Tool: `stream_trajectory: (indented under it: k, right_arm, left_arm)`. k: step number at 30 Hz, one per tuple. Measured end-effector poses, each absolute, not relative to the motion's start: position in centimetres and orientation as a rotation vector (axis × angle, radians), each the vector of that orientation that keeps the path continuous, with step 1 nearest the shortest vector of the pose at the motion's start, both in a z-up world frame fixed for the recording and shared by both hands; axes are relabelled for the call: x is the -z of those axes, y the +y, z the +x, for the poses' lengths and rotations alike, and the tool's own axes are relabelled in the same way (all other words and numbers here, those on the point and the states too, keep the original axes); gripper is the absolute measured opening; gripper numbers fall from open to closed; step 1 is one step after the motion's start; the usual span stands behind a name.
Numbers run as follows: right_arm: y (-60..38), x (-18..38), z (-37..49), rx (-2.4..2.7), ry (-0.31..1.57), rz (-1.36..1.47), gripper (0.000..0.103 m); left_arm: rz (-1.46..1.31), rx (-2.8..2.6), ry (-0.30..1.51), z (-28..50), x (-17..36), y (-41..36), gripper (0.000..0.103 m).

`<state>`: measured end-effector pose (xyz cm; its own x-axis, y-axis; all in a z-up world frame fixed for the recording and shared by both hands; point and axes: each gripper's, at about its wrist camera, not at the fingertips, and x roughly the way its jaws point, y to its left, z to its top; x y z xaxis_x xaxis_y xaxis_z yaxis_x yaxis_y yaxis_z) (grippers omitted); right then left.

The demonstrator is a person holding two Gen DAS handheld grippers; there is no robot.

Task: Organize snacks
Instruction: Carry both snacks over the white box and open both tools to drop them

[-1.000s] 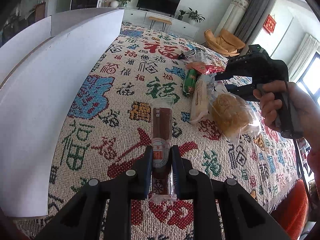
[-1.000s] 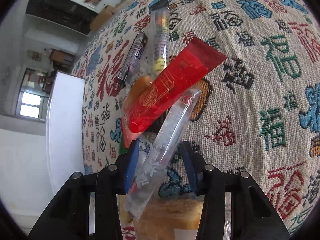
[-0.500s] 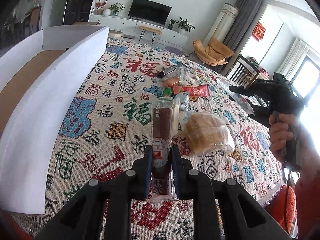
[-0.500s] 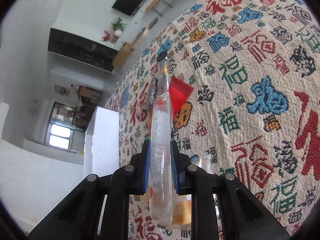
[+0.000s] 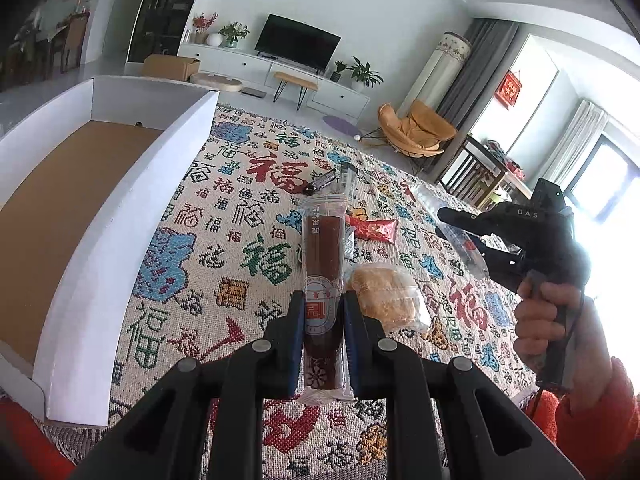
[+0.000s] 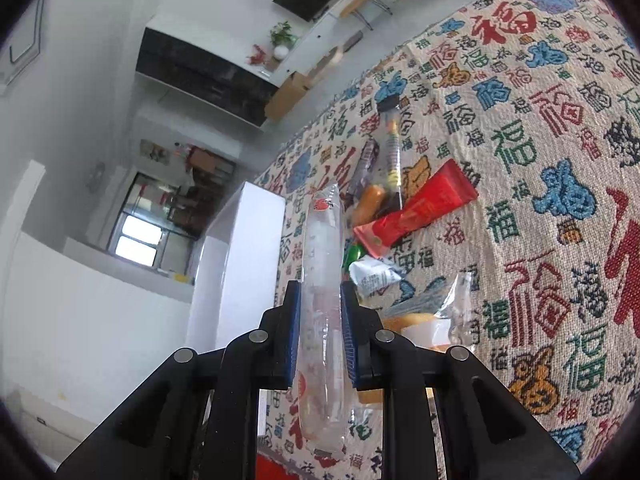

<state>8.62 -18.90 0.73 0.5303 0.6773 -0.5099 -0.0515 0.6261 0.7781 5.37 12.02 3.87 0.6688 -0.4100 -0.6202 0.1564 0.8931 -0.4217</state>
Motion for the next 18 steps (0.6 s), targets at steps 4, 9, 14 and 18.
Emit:
stream_trajectory:
  k: [4, 9, 14, 18]
  right_arm:
    - [-16.6, -1.3, 7.8, -0.531, 0.935, 0.743, 0.02]
    - [-11.3, -3.7, 7.3, -0.637, 0.943, 0.695, 0.02]
    - [-1.6, -8.5, 7.7, -0.834, 0.916, 0.65, 0.02]
    - [6.9, -10.4, 7.3, -0.95, 0.919, 0.579, 0.02]
  left_arm:
    - [-0.399, 0.34, 0.761, 4.9, -4.8, 13.6, 0.018]
    - [-0.463, 0.308, 0.701, 4.6, -7.9, 19.2, 0.018]
    - [-0.379, 0.107, 0.64, 4.7, -10.7, 27.0, 0.018]
    - [-0.36, -0.072, 0.668, 4.9, -9.6, 33.1, 0.018]
